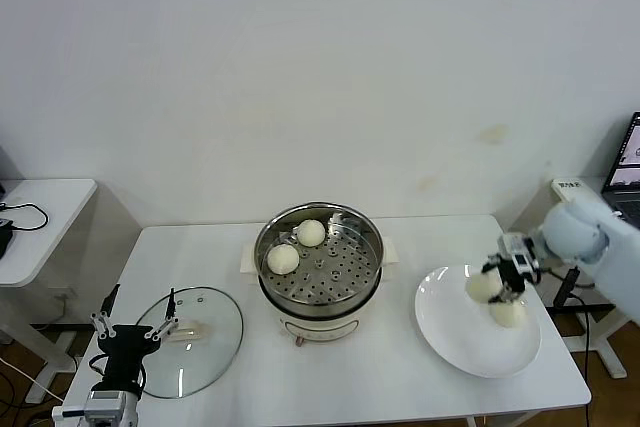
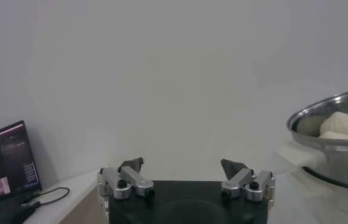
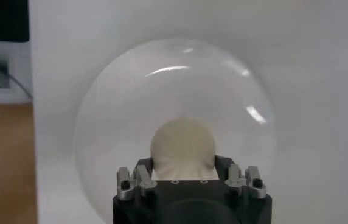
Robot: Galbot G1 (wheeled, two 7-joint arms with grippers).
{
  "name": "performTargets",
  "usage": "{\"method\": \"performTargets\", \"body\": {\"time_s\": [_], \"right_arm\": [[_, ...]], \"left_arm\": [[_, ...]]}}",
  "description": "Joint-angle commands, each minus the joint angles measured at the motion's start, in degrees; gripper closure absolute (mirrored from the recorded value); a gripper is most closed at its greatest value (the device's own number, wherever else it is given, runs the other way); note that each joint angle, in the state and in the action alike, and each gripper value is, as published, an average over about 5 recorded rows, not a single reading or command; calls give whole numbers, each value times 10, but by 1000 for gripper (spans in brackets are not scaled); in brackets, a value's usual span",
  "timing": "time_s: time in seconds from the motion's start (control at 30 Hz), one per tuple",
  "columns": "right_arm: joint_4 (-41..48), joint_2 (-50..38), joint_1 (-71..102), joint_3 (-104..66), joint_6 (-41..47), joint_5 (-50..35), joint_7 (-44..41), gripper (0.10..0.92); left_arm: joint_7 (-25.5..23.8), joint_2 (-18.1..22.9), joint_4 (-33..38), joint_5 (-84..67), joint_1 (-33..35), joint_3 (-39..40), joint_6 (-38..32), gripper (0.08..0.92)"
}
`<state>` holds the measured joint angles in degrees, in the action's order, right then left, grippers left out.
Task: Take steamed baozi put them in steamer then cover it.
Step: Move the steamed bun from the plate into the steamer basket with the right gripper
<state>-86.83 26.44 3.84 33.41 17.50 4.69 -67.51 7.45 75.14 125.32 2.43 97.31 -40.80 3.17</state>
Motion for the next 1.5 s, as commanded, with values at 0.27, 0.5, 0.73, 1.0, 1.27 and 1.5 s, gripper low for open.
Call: {"method": "performTargets", "body": {"time_s": [0.27, 0.5, 0.73, 1.0, 1.27, 1.5], "right_arm": [[39, 163, -324, 191, 20, -117, 13, 396], [35, 237, -357, 236, 18, -138, 31, 389], [19, 296, -348, 307, -17, -159, 69, 389], [23, 348, -328, 360, -104, -116, 81, 389], [44, 383, -321, 393, -202, -29, 95, 389], [52, 402, -327, 410, -275, -3, 98, 384]], "left_arm": [[0, 0, -5, -2, -3, -6, -1, 177], [0, 6, -5, 0, -4, -7, -1, 177], [1, 9, -6, 1, -3, -14, -2, 177], [0, 11, -2, -3, -6, -22, -2, 177], [1, 19, -5, -4, -12, -22, -2, 177], [1, 23, -4, -6, -14, -25, -2, 177]]}}
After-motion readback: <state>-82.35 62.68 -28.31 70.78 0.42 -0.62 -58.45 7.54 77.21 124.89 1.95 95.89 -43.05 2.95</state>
